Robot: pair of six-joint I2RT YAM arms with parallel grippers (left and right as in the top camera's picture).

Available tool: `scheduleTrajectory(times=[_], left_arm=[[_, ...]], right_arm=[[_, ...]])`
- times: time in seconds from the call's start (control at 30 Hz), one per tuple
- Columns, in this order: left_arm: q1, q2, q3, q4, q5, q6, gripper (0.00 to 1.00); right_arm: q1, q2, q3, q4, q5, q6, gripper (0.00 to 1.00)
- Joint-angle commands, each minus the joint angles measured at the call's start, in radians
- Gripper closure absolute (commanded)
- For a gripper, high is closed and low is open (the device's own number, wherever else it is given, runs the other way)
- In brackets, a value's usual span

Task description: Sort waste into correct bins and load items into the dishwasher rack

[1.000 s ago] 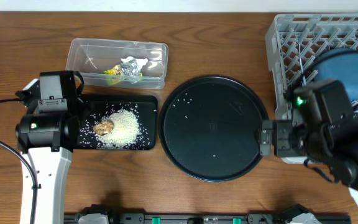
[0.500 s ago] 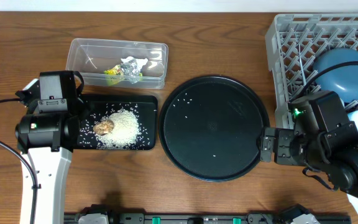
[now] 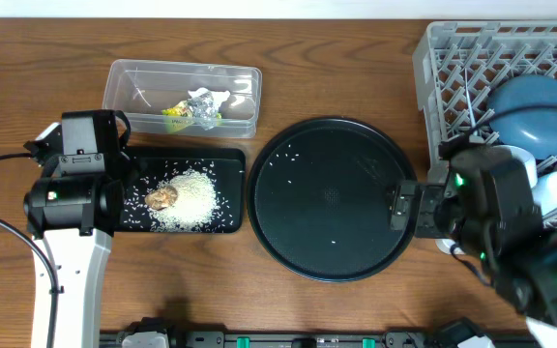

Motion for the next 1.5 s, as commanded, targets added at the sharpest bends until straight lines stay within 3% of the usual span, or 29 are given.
scheduleTrajectory(times=[0.0,0.37,0.67,0.87,1.13,1.47], left_arm=[[0.003,-0.003,0.006,0.000,-0.024,-0.004,0.02],[0.003,-0.003,0.006,0.000,-0.024,-0.004,0.02],[0.003,-0.003,0.006,0.000,-0.024,-0.004,0.02],[0.003,-0.003,0.006,0.000,-0.024,-0.004,0.02],[0.003,-0.003,0.006,0.000,-0.024,-0.004,0.02],[0.003,-0.003,0.006,0.000,-0.024,-0.004,0.02]], right_arm=[[0.000,-0.117,-0.187,0.113,0.006,-0.038,0.01],[-0.159,-0.530,-0.873,0.711,-0.185,-0.038,0.01],[-0.234,-0.790,-1.172,1.036,-0.228,-0.038,0.01],[-0.295,-0.871,-1.207,1.088,-0.229,-0.103,0.01],[-0.389,-0.934,-1.207,1.086,-0.230,-0.409,0.01],[-0.436,-0.935,-1.207,1.083,-0.224,-0.427,0.01]])
